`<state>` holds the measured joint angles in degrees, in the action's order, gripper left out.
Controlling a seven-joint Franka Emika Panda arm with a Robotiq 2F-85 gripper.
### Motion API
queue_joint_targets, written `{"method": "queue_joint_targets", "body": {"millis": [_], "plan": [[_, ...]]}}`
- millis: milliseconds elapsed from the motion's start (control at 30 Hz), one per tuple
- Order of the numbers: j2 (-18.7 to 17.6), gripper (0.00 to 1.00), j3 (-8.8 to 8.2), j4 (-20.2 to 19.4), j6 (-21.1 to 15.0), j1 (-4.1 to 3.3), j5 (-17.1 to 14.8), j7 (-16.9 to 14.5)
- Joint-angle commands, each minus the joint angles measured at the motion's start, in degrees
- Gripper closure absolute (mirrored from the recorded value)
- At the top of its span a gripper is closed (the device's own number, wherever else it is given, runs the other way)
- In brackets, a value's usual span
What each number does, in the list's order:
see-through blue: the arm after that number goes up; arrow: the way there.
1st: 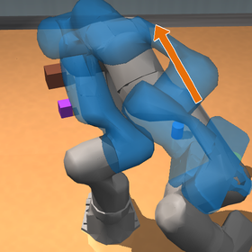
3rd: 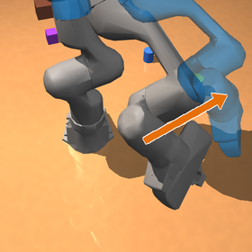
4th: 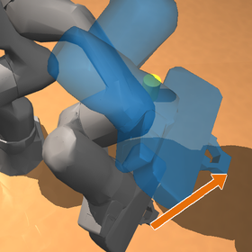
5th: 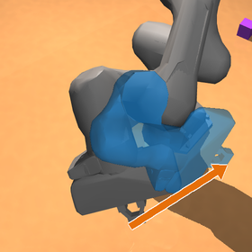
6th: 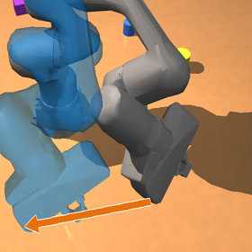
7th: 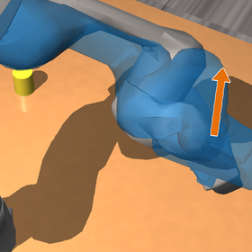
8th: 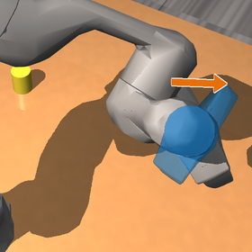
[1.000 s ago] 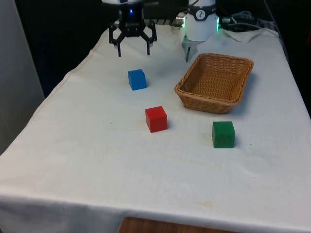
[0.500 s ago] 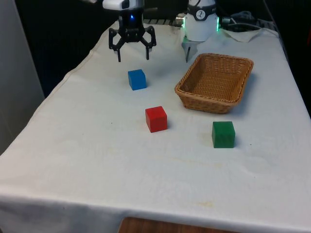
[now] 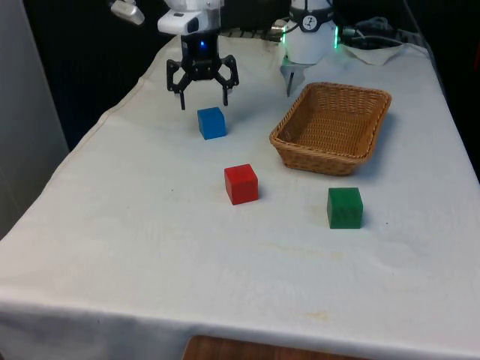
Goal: Pick up the blue cube and place it into the basket.
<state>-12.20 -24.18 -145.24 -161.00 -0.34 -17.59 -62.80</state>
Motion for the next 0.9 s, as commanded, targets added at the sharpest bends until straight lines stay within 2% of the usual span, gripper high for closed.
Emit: {"method": "queue_joint_targets", "body": {"millis": [0,33,67,267,300,333,533,567,600,833,867], "plan": [[0.11,0.00,1.38,0.11,-0.63,0.63,-2.29,-1.72],[-0.46,0.00,0.11,0.17,0.00,0.00,-0.34,-0.23],[-0.29,0.00,1.49,0.29,-0.69,0.69,-2.52,-2.01],[-2.92,0.00,2.18,1.32,-1.15,0.86,-3.84,-2.86],[-3.55,0.00,0.74,1.43,-0.34,0.00,-1.83,-1.26],[-3.21,0.00,2.29,1.43,-1.20,0.86,-3.84,-2.86],[-5.16,0.00,2.41,2.35,-1.72,0.92,-3.95,-2.64],[-5.79,0.00,1.15,2.41,-1.09,0.00,-2.41,-1.38],[-5.33,0.00,2.35,2.41,-1.72,0.86,-3.90,-2.52],[-6.19,0.00,1.83,2.86,-1.49,0.34,-3.15,-1.78],[-6.19,0.00,1.20,2.69,-1.09,0.00,-2.41,-1.38]]}}
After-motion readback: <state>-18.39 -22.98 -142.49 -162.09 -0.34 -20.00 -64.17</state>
